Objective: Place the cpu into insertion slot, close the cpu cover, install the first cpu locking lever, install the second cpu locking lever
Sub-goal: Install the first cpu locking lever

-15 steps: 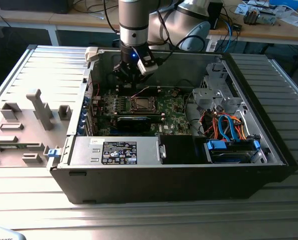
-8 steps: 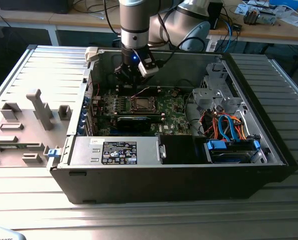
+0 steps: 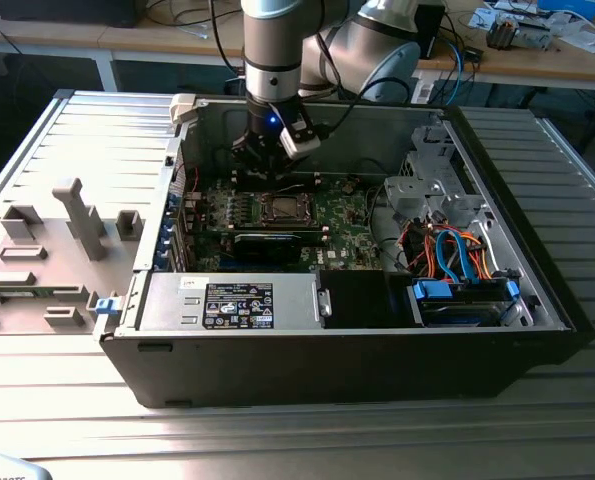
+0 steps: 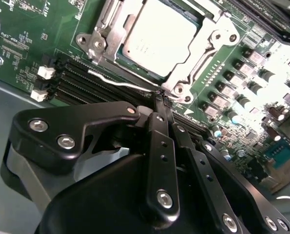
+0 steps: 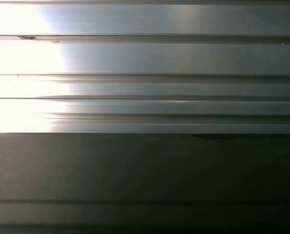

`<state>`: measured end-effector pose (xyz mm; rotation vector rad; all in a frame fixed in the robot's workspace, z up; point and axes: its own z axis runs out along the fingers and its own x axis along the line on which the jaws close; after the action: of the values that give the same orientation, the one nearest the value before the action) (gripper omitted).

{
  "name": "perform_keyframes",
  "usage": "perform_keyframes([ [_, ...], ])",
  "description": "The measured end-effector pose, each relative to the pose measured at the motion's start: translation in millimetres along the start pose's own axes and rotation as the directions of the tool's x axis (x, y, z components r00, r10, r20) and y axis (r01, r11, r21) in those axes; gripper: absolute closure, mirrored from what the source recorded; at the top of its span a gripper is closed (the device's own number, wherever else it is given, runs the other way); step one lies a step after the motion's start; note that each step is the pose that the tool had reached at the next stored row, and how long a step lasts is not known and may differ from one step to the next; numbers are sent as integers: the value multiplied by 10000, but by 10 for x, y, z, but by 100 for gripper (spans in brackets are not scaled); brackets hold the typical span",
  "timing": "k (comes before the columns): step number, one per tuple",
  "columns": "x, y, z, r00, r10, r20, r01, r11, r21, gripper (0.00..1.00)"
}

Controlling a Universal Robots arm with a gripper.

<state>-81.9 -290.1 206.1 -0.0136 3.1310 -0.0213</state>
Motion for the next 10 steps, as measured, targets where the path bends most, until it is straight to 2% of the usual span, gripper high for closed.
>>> perform_keyframes([
  [10, -119, 0, 31, 10000, -34, 2, 34, 10000, -1, 89],
])
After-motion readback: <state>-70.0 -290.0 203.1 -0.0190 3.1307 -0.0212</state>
